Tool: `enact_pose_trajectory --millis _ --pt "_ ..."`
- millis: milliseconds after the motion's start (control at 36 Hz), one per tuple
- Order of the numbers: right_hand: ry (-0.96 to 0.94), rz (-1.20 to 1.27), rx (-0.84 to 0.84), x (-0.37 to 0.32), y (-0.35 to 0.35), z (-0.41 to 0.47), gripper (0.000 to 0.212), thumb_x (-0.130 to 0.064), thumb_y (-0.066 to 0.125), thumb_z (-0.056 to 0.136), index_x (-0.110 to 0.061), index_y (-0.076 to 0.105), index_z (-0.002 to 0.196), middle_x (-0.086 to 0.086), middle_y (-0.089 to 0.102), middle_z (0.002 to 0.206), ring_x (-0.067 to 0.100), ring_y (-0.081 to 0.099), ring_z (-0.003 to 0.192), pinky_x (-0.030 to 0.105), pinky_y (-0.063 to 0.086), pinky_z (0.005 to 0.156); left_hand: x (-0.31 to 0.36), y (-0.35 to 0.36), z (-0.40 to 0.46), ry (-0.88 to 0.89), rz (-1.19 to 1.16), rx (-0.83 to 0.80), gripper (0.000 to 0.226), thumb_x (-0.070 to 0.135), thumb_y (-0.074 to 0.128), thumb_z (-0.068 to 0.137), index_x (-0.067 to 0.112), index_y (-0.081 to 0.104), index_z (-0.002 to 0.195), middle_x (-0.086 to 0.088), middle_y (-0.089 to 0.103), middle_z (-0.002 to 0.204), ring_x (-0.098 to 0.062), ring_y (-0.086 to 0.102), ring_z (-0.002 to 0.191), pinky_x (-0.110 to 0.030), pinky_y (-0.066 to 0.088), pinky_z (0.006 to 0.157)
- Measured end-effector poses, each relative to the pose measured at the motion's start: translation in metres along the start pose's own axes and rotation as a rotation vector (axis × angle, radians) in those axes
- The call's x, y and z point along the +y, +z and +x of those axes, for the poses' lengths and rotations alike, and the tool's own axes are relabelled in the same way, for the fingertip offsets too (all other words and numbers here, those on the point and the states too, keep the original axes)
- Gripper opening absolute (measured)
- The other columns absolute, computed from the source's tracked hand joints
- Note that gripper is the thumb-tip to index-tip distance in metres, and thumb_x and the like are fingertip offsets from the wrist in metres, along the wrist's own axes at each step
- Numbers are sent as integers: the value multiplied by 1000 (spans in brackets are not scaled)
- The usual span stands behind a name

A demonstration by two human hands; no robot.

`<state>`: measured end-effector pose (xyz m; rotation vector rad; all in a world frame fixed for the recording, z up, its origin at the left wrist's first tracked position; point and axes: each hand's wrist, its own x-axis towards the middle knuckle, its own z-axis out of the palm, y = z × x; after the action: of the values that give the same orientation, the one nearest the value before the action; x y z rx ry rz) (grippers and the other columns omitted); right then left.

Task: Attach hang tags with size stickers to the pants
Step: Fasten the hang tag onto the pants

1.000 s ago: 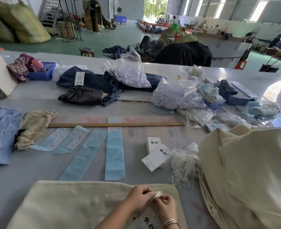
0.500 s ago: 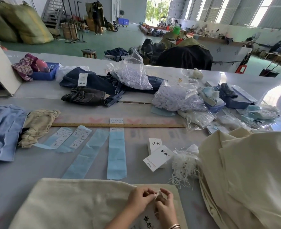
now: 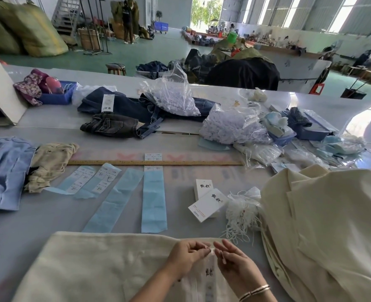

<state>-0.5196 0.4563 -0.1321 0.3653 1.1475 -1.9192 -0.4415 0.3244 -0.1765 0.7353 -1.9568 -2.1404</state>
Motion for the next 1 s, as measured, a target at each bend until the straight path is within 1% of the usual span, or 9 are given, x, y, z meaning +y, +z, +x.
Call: enact_pose_trajectory --millis 111,250,444,528,611,722,806,861,1000 --pt "-27 21 -63 -7 9 -3 37 30 31 78 12 62 85 26 70 77 30 70 60 29 57 49 14 -4 -6 14 -10 -65 10 8 68 87 15 67 80 -9 71 91 -15 59 82 -28 47 82" --pt "-62 -12 -118 -11 17 -4 43 30 31 78 13 70 69 27 69 79 30 72 68 31 59 53 27 -5 -10 19 -91 -100 15 3 66 87 15 68 77 6 69 73 -7 59 72 -19 46 74" --pt "-105 -62 -126 -18 21 -10 40 28 36 80 10 71 71 27 69 79 28 72 70 31 59 56 42 -7 -13 30 -72 -191 17 1 64 87 12 64 74 2 69 71 -3 62 68 -15 46 70" --pt "-125 -91 -104 -17 23 -11 29 25 44 79 11 69 76 26 69 78 28 72 69 30 59 56 41 -8 -14 32 -65 -175 17 3 66 86 13 65 73 0 70 72 -8 62 71 -19 47 74" --pt "-131 -93 -70 -16 24 -12 23 20 47 82 11 68 80 28 69 77 28 72 67 29 58 53 40 -10 -17 46 -45 -143 13 6 69 85 13 68 74 -1 72 75 -12 62 75 -23 48 79" --pt "-164 -184 -13 -15 22 -13 20 13 53 84 3 69 88 20 72 78 19 68 53 20 52 44 41 -14 -17 46 -26 -90 10 7 72 83 13 72 75 5 73 71 -6 66 71 -19 49 76" --pt "-226 -268 15 -14 24 -13 19 9 61 79 -1 70 92 16 74 87 11 49 35 15 39 36 47 -18 -16 39 13 -120 7 9 73 82 14 74 78 6 74 71 -4 68 73 -16 50 74" --pt "-236 -267 5 -13 26 -13 18 10 62 78 1 71 91 16 74 88 9 39 32 15 35 35 50 -20 -16 35 16 -157 6 8 73 82 13 74 79 5 74 72 -6 69 74 -16 51 74" --pt "-209 -293 -53 -6 35 -17 18 10 62 78 -1 71 88 19 73 83 11 51 40 18 45 41 55 -20 -18 56 19 -192 3 7 72 83 6 75 83 5 74 73 -7 69 74 -18 51 76"
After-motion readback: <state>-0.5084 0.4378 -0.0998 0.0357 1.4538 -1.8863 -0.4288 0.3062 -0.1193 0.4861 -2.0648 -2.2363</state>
